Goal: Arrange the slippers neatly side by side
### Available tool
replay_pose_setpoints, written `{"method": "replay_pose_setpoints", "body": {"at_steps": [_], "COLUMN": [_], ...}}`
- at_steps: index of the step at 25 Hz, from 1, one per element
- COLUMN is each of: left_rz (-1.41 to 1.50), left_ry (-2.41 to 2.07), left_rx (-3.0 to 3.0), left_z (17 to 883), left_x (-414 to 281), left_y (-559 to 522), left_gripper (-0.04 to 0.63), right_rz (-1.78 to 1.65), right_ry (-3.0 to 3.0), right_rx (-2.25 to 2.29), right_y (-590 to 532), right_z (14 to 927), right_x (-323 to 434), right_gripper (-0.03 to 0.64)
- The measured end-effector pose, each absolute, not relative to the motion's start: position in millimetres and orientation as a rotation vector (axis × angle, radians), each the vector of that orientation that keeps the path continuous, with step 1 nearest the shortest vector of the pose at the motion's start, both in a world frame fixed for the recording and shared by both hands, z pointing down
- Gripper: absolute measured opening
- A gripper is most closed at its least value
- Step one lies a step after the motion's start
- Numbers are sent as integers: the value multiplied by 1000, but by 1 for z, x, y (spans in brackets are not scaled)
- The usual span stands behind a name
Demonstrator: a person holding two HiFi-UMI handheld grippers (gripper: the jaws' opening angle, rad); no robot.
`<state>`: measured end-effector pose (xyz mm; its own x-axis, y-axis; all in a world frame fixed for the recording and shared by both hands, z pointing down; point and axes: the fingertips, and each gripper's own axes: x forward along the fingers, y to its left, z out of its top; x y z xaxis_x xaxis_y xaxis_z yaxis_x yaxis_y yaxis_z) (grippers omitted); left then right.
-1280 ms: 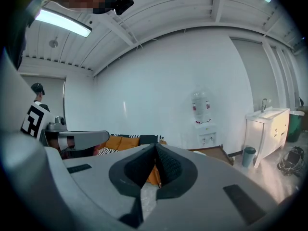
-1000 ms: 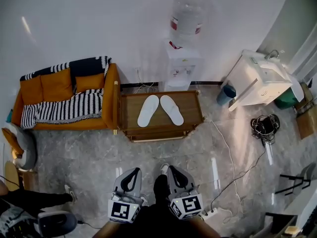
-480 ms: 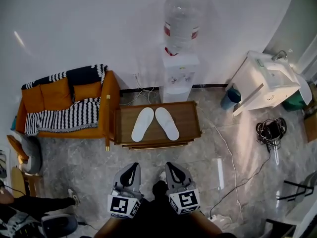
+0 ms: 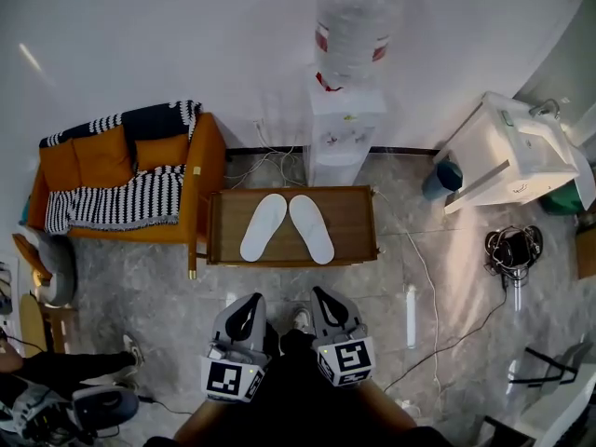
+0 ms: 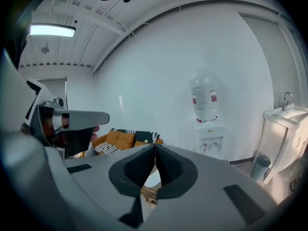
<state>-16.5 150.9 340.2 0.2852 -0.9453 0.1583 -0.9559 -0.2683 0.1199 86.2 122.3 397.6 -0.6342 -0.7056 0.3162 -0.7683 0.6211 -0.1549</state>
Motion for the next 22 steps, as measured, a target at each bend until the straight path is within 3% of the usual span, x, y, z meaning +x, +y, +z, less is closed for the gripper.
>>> {"method": "replay_pose_setpoints", "body": {"at_steps": [22], "left_rz": [158], "left_ry": [-1574], "left_rx": [2380], "left_z": [394], "left_x": [-71], "left_y": [-7], "left_gripper": [14], "right_rz": [493], "right_ry": [-2327], "right_rx": [1180], "right_y": [-30], "right_z": [490], "right_x": [40], "right_gripper": [20]}}
